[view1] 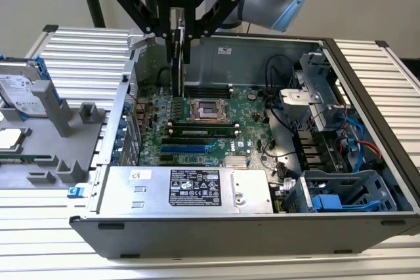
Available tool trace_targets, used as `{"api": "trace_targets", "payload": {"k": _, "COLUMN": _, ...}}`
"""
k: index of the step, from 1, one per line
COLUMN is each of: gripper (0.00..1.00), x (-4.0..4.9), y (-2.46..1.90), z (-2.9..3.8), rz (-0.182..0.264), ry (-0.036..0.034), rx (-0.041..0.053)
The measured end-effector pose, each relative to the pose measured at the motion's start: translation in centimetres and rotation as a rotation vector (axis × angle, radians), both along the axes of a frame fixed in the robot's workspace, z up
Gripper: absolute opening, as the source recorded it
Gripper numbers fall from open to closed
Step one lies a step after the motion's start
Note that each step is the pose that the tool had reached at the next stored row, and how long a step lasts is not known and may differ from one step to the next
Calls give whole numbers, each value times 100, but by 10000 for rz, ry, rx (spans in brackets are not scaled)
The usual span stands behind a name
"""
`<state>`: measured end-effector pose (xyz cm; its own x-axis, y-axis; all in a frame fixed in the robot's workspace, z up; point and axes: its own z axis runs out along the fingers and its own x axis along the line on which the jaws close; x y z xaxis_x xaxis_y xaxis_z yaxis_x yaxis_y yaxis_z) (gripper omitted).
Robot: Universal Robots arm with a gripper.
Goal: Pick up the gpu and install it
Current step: 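Pick up the gpu and move the gpu toward the slot, then insert the gpu into the slot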
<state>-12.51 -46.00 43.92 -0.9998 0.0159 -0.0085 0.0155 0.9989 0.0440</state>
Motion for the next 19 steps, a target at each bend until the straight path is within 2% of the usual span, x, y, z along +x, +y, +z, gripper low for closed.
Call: {"api": "trace_targets", "payload": {"k": 19, "gripper": 0, "x": 197, "y": 0, "z": 0, "rz": 0, "ry": 1, "rx": 0}}
